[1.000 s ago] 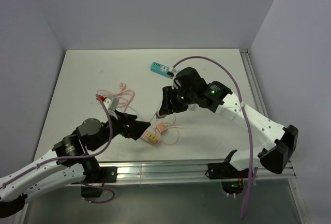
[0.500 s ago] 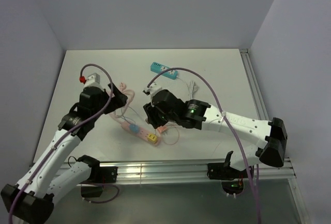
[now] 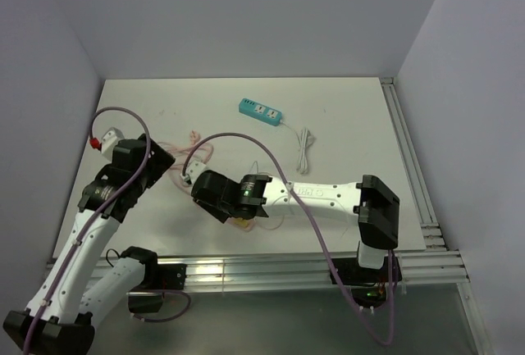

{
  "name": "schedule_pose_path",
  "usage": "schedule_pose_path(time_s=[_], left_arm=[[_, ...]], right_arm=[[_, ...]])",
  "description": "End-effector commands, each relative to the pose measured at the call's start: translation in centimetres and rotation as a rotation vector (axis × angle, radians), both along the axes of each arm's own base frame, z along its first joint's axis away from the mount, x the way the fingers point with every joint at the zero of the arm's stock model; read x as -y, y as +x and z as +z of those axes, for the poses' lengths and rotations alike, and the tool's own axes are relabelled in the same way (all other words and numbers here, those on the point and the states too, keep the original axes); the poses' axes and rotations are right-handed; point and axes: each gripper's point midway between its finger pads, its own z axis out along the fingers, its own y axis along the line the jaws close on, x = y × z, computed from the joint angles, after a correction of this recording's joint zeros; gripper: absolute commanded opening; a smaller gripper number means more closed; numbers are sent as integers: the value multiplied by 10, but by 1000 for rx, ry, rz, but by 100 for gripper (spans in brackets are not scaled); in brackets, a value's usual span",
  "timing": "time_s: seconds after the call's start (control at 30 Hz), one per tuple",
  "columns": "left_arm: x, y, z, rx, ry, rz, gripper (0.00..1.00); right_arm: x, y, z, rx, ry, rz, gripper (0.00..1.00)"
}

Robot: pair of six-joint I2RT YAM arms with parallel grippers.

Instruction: Insert the plug

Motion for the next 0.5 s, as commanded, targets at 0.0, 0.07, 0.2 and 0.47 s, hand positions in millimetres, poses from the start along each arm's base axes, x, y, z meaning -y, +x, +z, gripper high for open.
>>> schedule_pose_path(time_s=[0.0, 0.07, 0.2, 0.47], left_arm=[[-7, -11, 6, 53, -38, 54, 99], [-7, -13, 10, 69, -43, 50, 100], [-18, -19, 18, 81, -33, 108, 99], [-27, -30, 9, 8, -8, 153, 99]], right_arm=[[-3, 10, 15, 52, 1, -5, 0], [-4, 8, 13, 49, -14, 10, 0], [-6, 6, 3, 33, -48, 25, 0], [-5, 12, -13, 72, -144, 18, 0]])
